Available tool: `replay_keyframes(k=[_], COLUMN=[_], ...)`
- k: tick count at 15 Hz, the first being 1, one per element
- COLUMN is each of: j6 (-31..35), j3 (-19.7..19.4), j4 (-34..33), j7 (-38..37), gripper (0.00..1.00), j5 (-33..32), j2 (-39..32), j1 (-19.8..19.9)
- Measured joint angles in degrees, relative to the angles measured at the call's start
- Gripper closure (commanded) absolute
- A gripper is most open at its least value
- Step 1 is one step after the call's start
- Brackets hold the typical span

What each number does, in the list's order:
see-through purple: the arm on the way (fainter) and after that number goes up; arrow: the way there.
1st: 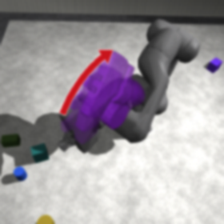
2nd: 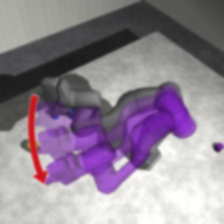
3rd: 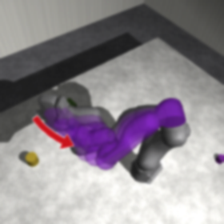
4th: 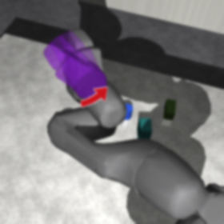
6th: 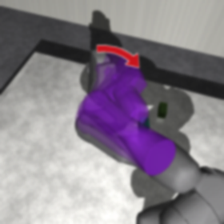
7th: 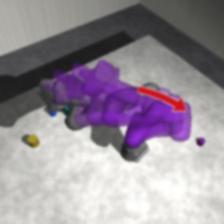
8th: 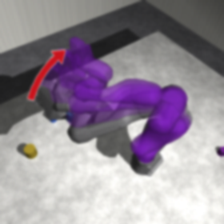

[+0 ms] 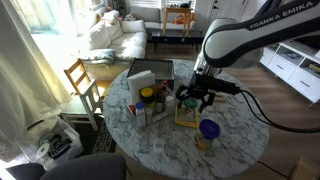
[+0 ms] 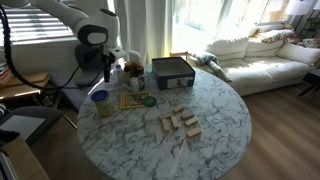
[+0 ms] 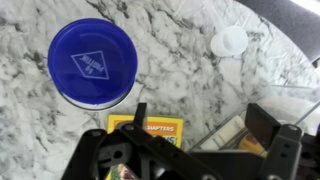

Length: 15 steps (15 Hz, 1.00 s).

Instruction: Put the bowl with the blue lid on top of the yellow bowl and the put the measuring cup on top

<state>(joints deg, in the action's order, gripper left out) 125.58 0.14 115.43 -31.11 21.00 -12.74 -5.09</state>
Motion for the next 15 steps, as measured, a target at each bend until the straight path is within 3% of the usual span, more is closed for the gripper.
replay_keyframes(k=[5, 15], j6=[2.6, 3.1], j3=[4.7, 5.2], j4=[-0.4, -0.4], j7=[6.5, 8.0], gripper=[0.0, 0.0], j5=[-1.1, -3.7], j2=[-0.5, -1.8], j1=[-3.1, -3.8])
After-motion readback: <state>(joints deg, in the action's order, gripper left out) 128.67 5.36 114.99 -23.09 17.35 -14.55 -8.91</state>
